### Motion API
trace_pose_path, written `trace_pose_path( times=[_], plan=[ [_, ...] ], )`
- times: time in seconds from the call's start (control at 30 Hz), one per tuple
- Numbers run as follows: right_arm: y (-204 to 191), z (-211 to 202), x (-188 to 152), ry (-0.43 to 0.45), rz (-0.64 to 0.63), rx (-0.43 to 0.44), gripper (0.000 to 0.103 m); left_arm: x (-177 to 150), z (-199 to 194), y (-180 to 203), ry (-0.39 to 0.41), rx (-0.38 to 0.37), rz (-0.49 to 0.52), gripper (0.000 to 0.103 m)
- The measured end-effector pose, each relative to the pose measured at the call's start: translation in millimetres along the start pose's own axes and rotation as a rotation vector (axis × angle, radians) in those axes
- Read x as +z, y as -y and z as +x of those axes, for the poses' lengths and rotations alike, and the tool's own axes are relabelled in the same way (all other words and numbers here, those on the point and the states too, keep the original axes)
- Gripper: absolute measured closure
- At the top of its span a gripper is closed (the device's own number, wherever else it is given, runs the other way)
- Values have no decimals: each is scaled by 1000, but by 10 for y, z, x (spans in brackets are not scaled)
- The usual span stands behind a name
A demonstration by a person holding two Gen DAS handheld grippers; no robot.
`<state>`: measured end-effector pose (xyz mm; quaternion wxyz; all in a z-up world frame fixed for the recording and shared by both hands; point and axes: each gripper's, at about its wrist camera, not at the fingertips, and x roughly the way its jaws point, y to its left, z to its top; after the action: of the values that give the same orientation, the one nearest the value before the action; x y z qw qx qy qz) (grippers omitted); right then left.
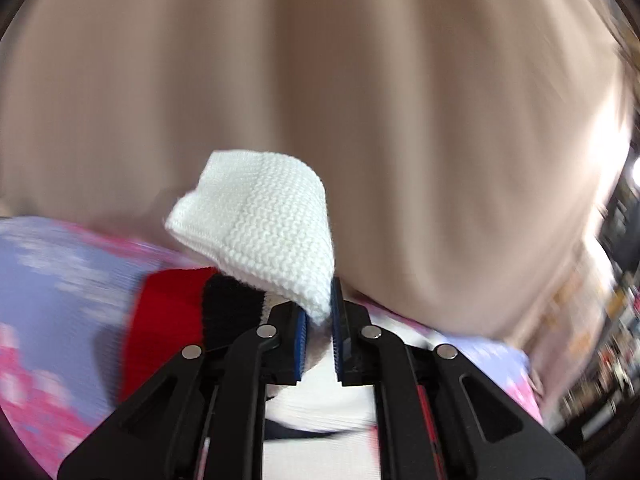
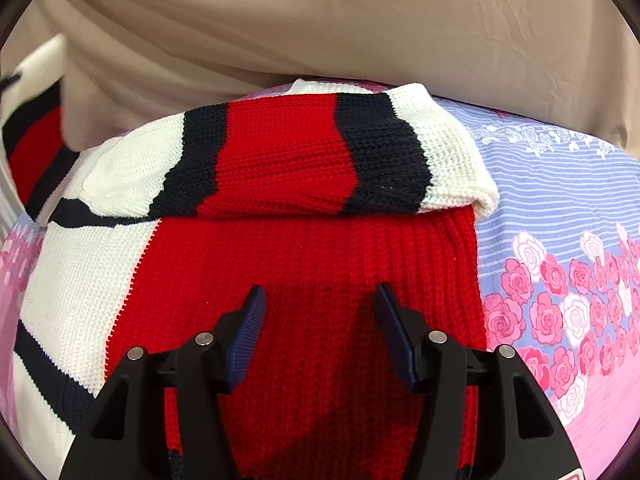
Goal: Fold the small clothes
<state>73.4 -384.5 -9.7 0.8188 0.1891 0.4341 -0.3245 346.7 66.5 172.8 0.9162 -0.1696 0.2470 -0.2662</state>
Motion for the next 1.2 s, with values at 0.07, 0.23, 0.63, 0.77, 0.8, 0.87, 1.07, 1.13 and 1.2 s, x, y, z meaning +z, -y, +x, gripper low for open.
trace_pose_path(
  times=[0.07,0.23,0.63,0.77,0.8,0.87,1.07,1.13,1.2],
  plan=[
    [8,-5,-1,3,8,7,47,-278,390,470,-87,-31,55,93],
    [60,-23,1,16,37,35,41,-1236,1269,929,-317,-23,66,73],
    [15,-164,453,30,105,204,35,-1320,479,-328,-207,156,-292,38],
    [-447,-37,815,-4,48,238,28,-1272,451,-744,-189,220,-405,38],
    [-605,59,906,-20,30,235,28,-1276,470,-810,-196,222,-433,38],
    [-852,255,1012,-52,0,188,28,-1331,534,-878,-209,203,-487,38],
    [-1192,712,1127,-89,-77,2,95,-1233,579,-961,-219,149,-542,41],
    [-985,494,1252,-42,10,148,94,-1164,572,-1013,-216,150,-541,53],
    [-678,139,1326,71,96,289,95,-1123,579,-991,-209,137,-540,64]
  ],
)
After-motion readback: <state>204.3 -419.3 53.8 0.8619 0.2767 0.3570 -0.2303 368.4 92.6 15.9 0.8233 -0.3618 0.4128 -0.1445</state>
